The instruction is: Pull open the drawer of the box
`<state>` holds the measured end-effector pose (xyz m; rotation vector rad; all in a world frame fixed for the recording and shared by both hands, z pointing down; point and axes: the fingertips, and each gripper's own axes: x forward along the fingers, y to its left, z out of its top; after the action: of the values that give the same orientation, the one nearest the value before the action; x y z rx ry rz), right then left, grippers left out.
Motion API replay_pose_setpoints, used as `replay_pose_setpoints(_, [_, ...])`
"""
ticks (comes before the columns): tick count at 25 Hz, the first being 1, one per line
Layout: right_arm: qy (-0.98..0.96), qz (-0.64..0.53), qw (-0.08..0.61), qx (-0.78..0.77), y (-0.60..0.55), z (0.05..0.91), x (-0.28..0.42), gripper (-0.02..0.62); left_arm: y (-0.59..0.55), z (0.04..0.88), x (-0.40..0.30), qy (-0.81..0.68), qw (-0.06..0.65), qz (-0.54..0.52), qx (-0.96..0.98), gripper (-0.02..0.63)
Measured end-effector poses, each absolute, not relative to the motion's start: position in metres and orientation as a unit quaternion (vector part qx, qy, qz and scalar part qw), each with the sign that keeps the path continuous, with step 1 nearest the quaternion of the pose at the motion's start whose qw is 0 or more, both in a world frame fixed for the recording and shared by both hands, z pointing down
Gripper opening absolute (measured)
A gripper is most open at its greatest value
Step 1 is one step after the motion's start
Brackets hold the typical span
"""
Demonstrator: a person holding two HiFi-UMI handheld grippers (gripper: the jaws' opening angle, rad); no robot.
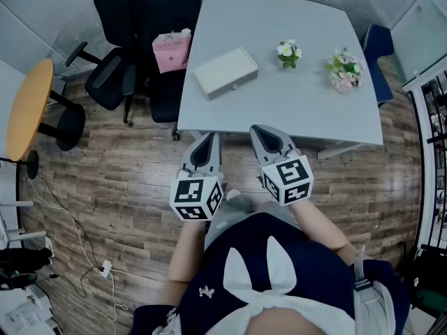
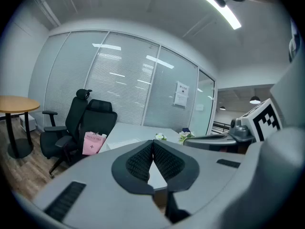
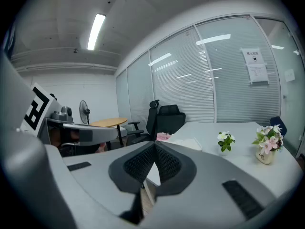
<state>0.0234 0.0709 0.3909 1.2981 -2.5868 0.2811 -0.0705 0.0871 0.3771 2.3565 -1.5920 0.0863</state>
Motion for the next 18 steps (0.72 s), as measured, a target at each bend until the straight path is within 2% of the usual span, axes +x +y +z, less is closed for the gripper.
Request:
replay_pose_setpoints(10, [-0.872,0.087,0.123,0.465,0.054,0.398,0.017,0.007,0.069,0.381,-0.08,-0.54,0.135,0.061,0.828,0.025])
replay_pose_setpoints(15, [-0.872,0.09,0.125,0.464,0.049,0.4,0.018,0.082,0.062,0.384,-0.087,-0.541,0.141,0.065,0.826,0.029])
replay_pose_setpoints(17, [-0.873,0.09,0.128,0.462,0.043,0.4,0.018,0.101,0.057,0.385,-0.09,-0.542,0.146,0.063,0.825,0.061])
replay_pose_setpoints(18, [-0.873,0.091,0.131,0.46,0.04,0.401,0.018,0.11,0.054,0.385,-0.091,-0.541,0.15,0.06,0.826,0.111])
